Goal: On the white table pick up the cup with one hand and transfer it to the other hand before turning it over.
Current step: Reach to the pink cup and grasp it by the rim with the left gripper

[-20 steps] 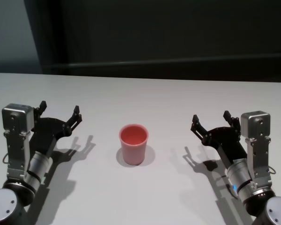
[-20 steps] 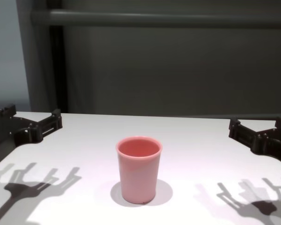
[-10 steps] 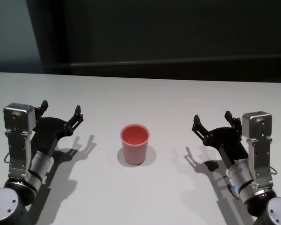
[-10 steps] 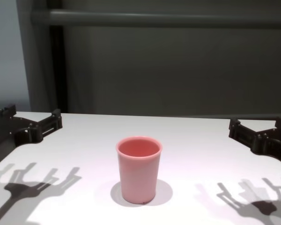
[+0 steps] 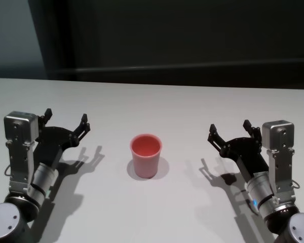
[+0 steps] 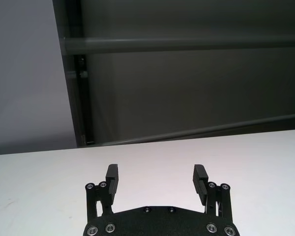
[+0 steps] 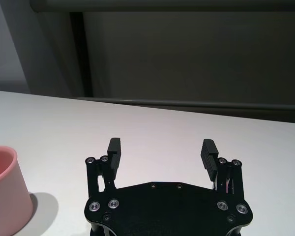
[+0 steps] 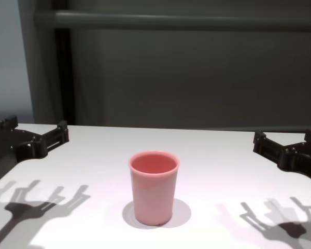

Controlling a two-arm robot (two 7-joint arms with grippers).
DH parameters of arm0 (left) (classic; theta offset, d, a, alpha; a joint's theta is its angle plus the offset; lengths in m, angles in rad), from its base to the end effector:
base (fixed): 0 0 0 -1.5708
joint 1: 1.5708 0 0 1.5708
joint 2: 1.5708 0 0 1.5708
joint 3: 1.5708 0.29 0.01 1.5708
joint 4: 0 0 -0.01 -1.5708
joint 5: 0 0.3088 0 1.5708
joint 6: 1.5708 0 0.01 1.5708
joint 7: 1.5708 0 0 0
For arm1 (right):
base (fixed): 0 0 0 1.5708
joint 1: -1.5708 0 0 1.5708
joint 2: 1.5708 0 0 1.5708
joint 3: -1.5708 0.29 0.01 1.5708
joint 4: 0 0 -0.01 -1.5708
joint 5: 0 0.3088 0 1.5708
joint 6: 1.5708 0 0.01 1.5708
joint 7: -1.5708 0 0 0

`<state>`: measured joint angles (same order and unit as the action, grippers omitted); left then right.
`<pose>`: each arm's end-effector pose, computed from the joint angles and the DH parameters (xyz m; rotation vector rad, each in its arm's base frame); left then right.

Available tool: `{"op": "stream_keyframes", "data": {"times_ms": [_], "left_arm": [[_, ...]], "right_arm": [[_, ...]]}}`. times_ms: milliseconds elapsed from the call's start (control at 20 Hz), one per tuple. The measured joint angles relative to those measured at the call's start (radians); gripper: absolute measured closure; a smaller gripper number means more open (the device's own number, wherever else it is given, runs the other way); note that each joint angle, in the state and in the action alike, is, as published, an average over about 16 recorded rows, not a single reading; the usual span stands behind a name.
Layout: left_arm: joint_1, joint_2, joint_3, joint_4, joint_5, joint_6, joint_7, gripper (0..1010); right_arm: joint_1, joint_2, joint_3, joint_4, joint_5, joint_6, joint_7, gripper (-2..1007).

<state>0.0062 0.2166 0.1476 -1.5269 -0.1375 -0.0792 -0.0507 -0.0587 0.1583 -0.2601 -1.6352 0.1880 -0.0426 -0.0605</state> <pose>0.3225 0.0203 -0.3182 0.0571 -0.0598 1.3784 0.3002 0.0394 -0.3070 0.0398 0.0387 -1.3660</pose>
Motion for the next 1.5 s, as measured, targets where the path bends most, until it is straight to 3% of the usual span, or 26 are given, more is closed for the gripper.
{"op": "stream_keyframes", "data": {"times_ms": [1500], "left_arm": [[0.0, 0.0, 0.0, 0.0, 0.0, 0.0, 0.0, 9]], "right_arm": [[0.0, 0.0, 0.0, 0.0, 0.0, 0.0, 0.0, 2]]}}
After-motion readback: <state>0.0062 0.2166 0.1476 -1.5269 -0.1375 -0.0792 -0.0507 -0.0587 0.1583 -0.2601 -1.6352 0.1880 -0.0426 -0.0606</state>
